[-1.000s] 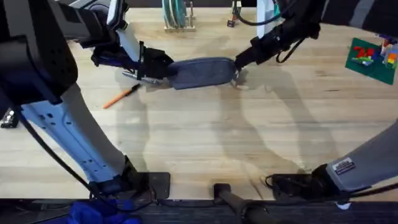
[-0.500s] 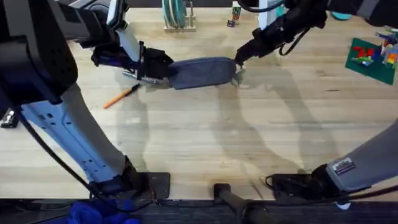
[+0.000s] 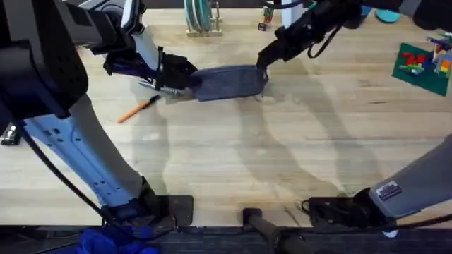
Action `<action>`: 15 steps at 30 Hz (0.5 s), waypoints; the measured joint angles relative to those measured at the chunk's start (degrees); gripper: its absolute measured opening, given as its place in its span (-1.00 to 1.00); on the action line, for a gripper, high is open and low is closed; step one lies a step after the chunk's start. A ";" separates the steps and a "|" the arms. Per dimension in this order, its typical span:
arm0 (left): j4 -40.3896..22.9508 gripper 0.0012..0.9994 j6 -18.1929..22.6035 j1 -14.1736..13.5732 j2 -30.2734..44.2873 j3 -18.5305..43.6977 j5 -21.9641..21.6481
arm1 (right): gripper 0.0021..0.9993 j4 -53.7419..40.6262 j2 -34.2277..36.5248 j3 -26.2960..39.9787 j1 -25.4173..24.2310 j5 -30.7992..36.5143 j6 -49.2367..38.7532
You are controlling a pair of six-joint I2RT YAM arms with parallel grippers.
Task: Unzip the bag, pick up the pens from the table one at a time and place them inside, then zip the bag closed.
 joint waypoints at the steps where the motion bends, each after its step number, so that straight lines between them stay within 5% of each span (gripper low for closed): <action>1: 0.00 -0.92 0.00 0.00 0.00 0.00 0.00 | -0.94 0.01 0.00 0.21 0.45 0.00 0.19; 15: 0.09 -0.92 0.00 0.02 0.00 0.00 -0.04 | -0.94 0.45 0.00 0.40 4.92 1.31 1.06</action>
